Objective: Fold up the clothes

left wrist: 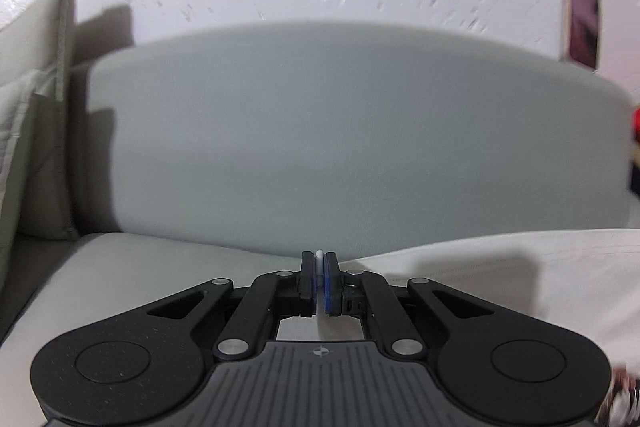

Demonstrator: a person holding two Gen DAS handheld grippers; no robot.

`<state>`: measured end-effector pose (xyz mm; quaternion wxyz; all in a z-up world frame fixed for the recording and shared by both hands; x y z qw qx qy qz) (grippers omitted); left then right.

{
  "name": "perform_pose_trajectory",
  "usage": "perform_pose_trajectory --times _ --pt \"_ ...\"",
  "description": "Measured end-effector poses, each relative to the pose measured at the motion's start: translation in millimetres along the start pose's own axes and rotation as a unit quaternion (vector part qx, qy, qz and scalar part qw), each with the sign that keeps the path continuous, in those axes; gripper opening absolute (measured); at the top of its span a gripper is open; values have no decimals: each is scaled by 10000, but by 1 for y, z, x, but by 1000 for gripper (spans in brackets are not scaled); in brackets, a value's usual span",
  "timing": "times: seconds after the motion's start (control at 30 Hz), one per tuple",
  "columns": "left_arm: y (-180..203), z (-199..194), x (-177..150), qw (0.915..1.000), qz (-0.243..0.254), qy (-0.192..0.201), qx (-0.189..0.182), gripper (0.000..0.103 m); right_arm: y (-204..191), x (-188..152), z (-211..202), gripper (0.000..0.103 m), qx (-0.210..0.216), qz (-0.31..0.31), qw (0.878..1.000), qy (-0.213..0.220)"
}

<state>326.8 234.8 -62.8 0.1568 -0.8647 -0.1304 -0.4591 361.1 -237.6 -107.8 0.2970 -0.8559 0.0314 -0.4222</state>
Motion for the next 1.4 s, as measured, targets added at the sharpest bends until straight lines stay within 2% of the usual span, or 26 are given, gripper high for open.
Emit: perform_pose_trajectory --times 0.07,0.27,0.33,0.4,0.53,0.6,0.7,0.8,0.9,0.97,1.07,1.13,1.17,1.2,1.3,1.4 --pt "-9 -36 -9 9999 -38 131 -20 3 -10 -10 -35 6 118 161 9998 58" --pt "-10 -134 -43 9967 280 760 76 3 -37 -31 -136 6 230 591 9980 38" --pt "-15 -162 -69 9979 250 579 154 3 -39 -39 -155 6 260 781 9966 34" --pt "-21 -186 -96 9992 180 289 204 3 -39 -61 -173 6 258 956 9951 -16" --pt "-29 -192 -154 9975 -52 -601 376 3 -26 -118 -192 6 142 1334 9906 -268" --pt "-33 -194 -175 9947 -148 -892 493 3 -20 -138 -196 6 53 1459 9887 -338" --pt "-37 -210 -176 9946 -82 -798 660 3 -17 -160 -203 6 -25 1558 9872 -332" --pt "-37 -220 -174 9945 116 -619 832 3 -23 -164 -213 6 1 1449 9893 -177" --pt "-38 -215 -180 9915 403 -677 1038 3 -24 -167 -213 6 -130 1245 9920 -145" --pt "-35 -219 -181 9931 379 -636 911 5 -22 -172 -210 6 -286 1178 9923 -254" --pt "-32 -226 -182 9952 342 -573 721 17 -21 -178 -204 8 -434 1093 9917 -525" --pt "-30 -230 -182 9963 318 -530 593 22 -23 -174 -212 12 -435 986 9935 -358" --pt "-29 -232 -183 9968 305 -509 529 29 -23 -172 -217 27 -432 941 9943 -246" --pt "-28 -234 -183 9973 293 -488 466 29 -23 -170 -221 40 -428 895 9950 -135" --pt "-25 -241 -184 9984 256 -425 274 29 -21 -172 -233 41 -210 1011 9946 -45" --pt "-22 -248 -185 9991 219 -361 82 29 -31 -172 -222 40 32 1051 9935 -427"
Point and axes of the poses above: each gripper's, at about its wrist camera, not at the fingertips, and z roughly the way its jaws point, y to its right, x to its top, the point moved 2 cm from there along z, roughly the way its jaws point, and after that the axes turned 13 degrees about x, right-handed, at the moved point
